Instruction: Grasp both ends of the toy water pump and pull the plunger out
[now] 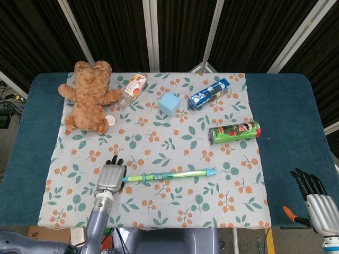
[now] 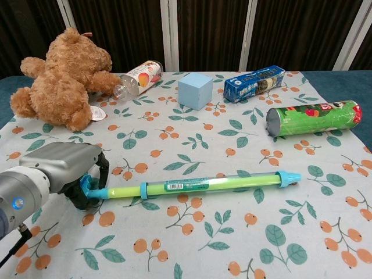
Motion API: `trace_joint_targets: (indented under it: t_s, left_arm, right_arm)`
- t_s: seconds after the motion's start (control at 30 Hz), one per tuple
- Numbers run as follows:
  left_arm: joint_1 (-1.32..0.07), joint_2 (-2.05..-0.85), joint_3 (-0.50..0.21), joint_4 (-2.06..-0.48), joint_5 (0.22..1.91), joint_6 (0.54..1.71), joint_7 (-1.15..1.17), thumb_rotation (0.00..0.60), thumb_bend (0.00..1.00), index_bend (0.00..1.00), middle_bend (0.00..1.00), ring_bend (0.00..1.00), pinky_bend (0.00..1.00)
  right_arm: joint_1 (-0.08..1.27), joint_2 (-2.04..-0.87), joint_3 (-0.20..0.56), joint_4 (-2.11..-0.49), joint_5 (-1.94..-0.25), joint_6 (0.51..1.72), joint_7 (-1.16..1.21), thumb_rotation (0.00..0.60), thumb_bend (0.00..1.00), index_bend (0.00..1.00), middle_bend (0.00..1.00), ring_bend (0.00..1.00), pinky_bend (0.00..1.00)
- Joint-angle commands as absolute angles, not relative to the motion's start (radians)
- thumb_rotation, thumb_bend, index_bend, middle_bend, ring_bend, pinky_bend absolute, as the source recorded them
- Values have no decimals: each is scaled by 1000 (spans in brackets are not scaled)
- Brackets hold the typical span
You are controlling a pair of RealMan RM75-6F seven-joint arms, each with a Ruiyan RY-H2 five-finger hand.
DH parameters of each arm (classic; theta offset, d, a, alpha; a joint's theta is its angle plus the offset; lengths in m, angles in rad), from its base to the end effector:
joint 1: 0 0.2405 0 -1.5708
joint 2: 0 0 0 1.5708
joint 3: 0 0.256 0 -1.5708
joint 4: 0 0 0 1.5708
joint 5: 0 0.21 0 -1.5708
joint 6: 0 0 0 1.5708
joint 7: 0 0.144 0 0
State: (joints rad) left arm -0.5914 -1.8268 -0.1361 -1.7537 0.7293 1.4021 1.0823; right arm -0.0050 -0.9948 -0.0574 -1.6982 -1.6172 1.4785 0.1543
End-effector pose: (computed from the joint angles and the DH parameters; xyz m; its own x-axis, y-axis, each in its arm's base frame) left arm -0.1346 0.2441 -0.0666 0.5666 0.3778 0.7322 0.8141 -0.1197 -0.5682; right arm -0.3105 -0.1288 0.1693 0.2875 -0.1543 0.9453 -0.9572 -0.0109 0.2893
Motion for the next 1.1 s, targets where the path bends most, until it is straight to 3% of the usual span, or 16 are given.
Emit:
trace_joint_targets:
  t_s: [0.03,0.53,0.8,1.1]
  left_arm:
    - [-592,-1828,-132,-1750,733,1407,1078,600,491,560,210,88,225]
    - [-584,-1757,-121,-1769,758,1405,1034,600,519,593,213,89,225]
    - [-590,-1715,-134,-1812,754,1393,1012,600,519,598,216,90,230]
    - [-601,-1706,-124,-1835,760,1399,1016,600,519,598,218,90,230]
  right_arm:
    - [-5,-995,-58,-1698,-1617,1479,155,600,276,0,0,0,0]
    - [8,-990,-59,-1722,-1621,1460,168,600,276,0,0,0,0]
    - [87,-957,-54,-1882,-1622,1335,121,600,275,23,0,0,0]
    - [246,-1027,43,-2093,-1448,1130,-114,600,276,114,0,0,0]
